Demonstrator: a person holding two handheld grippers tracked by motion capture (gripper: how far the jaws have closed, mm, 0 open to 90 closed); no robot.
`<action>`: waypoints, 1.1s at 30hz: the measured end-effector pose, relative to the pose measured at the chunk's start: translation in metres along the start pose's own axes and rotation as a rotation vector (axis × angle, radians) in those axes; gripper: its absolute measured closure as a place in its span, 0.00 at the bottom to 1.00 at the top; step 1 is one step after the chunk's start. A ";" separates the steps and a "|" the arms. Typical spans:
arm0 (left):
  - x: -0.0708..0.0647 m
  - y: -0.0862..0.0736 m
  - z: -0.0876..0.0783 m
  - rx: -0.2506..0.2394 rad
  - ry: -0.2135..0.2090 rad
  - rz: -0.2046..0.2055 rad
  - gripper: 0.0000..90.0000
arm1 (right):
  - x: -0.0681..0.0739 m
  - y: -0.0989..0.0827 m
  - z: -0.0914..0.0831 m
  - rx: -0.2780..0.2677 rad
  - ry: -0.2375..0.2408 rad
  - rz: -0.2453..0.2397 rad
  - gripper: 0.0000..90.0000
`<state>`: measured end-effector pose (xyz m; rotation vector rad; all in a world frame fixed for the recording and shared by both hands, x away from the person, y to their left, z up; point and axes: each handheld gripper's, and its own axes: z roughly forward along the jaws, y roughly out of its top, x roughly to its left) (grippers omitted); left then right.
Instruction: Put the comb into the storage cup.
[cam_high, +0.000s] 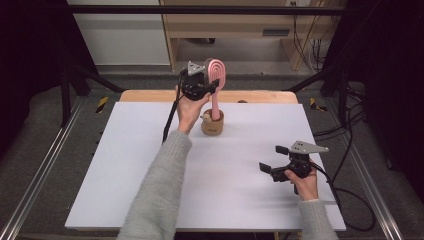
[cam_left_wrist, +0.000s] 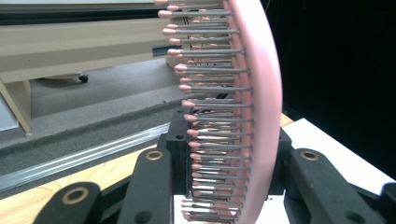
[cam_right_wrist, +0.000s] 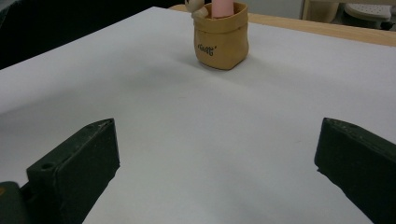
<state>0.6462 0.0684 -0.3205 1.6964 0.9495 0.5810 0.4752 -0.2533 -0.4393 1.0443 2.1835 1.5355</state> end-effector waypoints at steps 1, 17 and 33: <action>0.000 -0.001 0.001 0.002 -0.001 0.001 0.71 | 0.000 0.000 0.000 0.000 0.000 0.000 0.01; 0.000 -0.015 0.006 0.020 -0.009 -0.004 0.71 | 0.000 0.000 0.001 0.002 0.000 -0.001 0.01; 0.007 -0.028 0.007 0.037 -0.010 -0.022 0.71 | 0.001 -0.001 0.002 0.002 0.003 -0.002 0.01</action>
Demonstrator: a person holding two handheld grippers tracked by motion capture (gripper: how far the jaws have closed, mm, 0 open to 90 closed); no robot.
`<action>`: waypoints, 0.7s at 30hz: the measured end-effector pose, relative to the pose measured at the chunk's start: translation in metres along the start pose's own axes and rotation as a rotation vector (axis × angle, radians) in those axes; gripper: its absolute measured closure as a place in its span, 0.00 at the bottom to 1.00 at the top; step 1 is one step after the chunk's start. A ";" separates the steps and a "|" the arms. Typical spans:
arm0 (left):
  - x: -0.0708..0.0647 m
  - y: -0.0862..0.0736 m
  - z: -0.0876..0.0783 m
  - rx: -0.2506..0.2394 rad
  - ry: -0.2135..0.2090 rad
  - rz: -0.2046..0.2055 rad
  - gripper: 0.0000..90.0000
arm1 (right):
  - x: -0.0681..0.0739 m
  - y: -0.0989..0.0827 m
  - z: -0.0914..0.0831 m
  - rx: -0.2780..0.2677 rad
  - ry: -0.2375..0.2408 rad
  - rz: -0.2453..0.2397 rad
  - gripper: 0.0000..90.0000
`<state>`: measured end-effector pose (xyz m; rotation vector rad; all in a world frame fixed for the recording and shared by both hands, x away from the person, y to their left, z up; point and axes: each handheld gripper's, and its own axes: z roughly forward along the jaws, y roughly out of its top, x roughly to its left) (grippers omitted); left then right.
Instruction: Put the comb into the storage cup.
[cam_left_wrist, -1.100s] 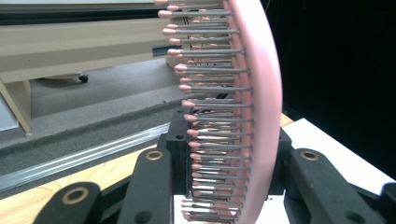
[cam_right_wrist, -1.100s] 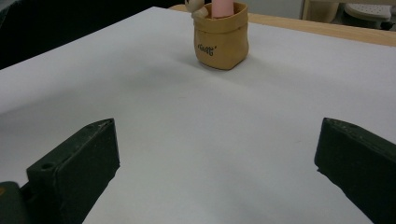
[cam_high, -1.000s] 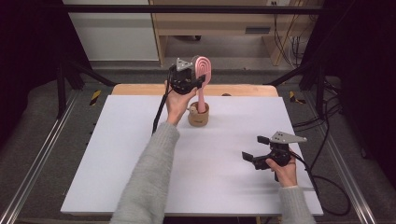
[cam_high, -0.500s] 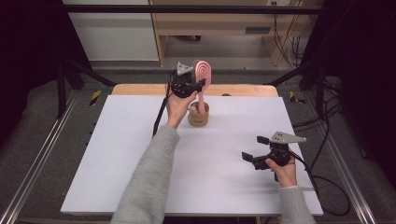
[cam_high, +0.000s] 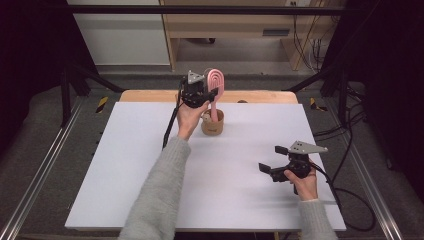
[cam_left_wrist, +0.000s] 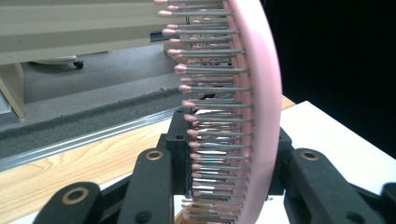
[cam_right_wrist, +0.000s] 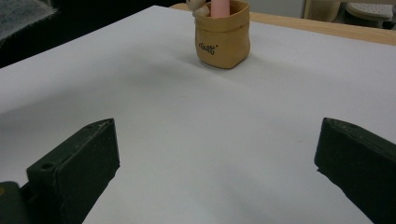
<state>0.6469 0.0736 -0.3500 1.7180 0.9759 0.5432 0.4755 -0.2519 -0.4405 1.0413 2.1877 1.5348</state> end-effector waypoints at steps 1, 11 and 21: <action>0.000 -0.001 0.000 0.000 0.001 -0.001 0.71 | 0.000 0.000 0.000 0.000 0.001 0.001 0.01; 0.006 -0.009 0.000 0.000 0.001 -0.021 0.71 | 0.000 0.000 0.000 0.000 0.001 0.000 0.01; 0.015 -0.020 -0.001 0.000 0.019 -0.051 0.71 | 0.000 0.000 0.000 0.000 0.000 0.001 0.01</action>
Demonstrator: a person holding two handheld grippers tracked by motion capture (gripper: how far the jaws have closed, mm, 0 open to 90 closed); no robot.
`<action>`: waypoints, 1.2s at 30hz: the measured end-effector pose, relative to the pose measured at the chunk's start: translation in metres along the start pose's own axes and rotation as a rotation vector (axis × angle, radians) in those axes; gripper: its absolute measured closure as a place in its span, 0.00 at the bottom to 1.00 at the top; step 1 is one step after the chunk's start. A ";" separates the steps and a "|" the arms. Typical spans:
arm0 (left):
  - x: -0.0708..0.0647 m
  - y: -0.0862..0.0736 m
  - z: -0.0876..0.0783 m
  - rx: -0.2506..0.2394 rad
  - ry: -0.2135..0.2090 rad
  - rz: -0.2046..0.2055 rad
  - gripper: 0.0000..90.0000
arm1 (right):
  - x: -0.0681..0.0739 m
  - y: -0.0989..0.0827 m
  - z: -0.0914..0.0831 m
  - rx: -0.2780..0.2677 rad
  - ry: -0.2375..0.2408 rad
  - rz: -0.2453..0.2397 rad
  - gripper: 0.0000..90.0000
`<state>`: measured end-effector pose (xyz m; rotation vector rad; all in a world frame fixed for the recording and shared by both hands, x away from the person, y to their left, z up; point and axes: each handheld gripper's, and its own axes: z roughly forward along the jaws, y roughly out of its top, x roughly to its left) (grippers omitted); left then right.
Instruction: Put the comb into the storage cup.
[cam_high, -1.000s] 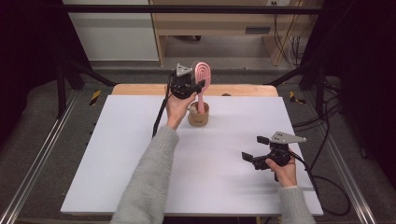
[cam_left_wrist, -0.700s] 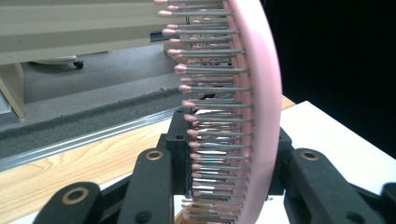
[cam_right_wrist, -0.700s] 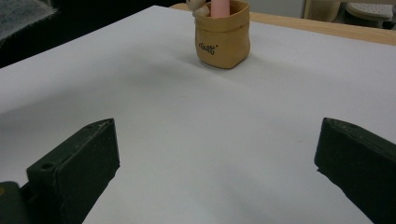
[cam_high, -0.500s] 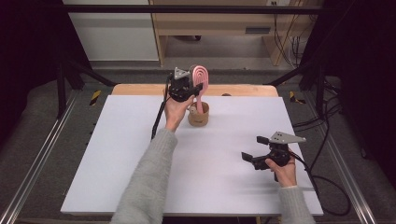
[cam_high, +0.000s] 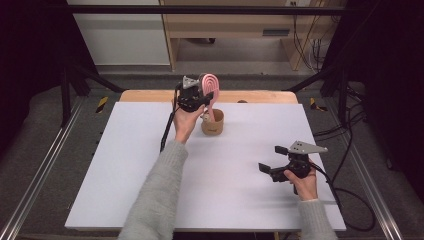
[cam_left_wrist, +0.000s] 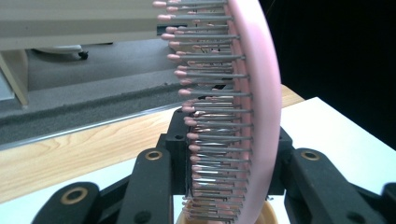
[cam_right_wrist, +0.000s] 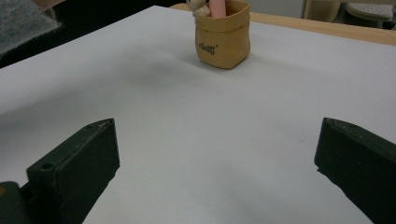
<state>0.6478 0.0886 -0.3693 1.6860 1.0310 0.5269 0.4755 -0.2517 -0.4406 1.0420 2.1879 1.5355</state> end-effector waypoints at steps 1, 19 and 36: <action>0.001 -0.001 -0.001 -0.004 0.002 -0.009 0.71 | 0.000 0.000 0.000 0.000 0.000 -0.001 0.01; 0.017 -0.010 -0.012 -0.032 0.030 -0.060 0.69 | 0.000 0.000 0.001 0.001 -0.002 -0.001 0.01; 0.018 -0.014 -0.018 -0.039 0.044 -0.045 0.65 | 0.000 0.000 0.001 0.001 -0.003 -0.004 0.01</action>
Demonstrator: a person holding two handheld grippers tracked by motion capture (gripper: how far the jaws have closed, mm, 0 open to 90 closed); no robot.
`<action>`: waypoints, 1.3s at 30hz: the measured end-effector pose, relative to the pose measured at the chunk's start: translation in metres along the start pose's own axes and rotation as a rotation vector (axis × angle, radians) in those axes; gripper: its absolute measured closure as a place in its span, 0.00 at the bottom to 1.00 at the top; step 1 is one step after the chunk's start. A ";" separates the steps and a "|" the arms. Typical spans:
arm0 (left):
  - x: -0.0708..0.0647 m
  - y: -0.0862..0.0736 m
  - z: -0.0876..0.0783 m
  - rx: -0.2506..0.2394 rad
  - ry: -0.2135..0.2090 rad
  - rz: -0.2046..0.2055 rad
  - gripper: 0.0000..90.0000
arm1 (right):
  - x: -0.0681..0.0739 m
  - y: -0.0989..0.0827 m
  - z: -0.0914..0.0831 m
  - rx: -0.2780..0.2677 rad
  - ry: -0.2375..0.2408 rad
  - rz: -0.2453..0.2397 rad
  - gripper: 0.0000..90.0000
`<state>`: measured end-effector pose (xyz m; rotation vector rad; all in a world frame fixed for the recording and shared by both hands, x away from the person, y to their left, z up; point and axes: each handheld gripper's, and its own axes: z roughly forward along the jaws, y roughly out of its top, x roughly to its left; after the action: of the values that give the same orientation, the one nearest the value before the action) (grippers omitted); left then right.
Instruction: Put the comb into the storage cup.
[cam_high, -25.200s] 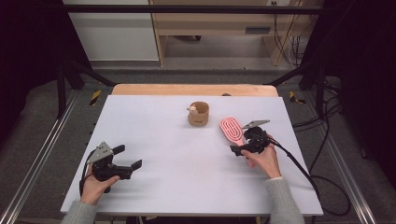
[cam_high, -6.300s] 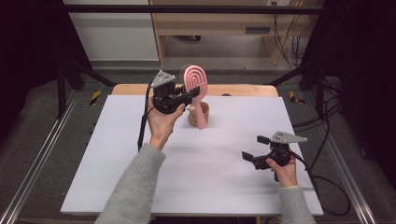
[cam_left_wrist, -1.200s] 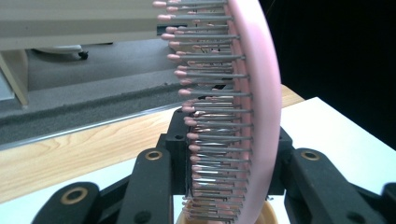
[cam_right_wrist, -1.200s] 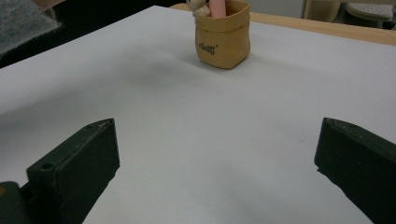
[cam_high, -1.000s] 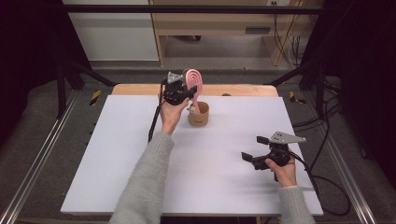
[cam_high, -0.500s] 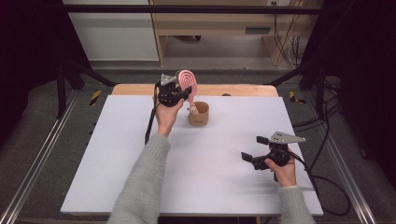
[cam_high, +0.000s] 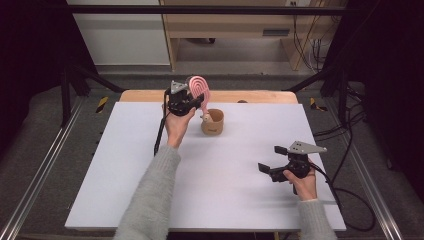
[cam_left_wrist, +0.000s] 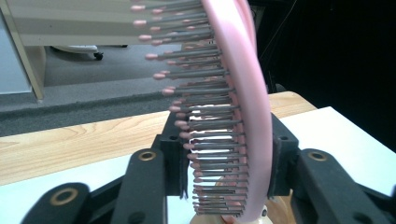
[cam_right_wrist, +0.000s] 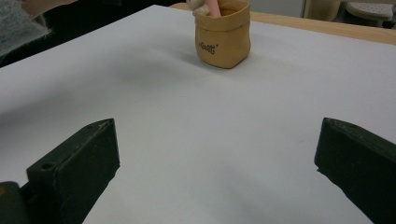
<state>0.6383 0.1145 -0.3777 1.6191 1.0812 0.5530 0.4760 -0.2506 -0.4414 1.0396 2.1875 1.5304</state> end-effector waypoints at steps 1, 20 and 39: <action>0.000 0.000 0.000 0.000 0.001 0.000 0.63 | 0.000 0.000 0.000 0.000 0.000 0.002 0.01; -0.001 -0.001 0.002 0.000 0.039 0.042 0.34 | 0.000 0.000 0.000 0.001 0.002 0.001 0.01; -0.007 0.003 -0.008 0.001 0.010 0.046 0.02 | 0.000 0.000 0.001 0.003 0.001 0.002 0.01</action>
<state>0.6300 0.1124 -0.3709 1.6470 1.0538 0.5910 0.4761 -0.2498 -0.4417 1.0418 2.1904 1.5297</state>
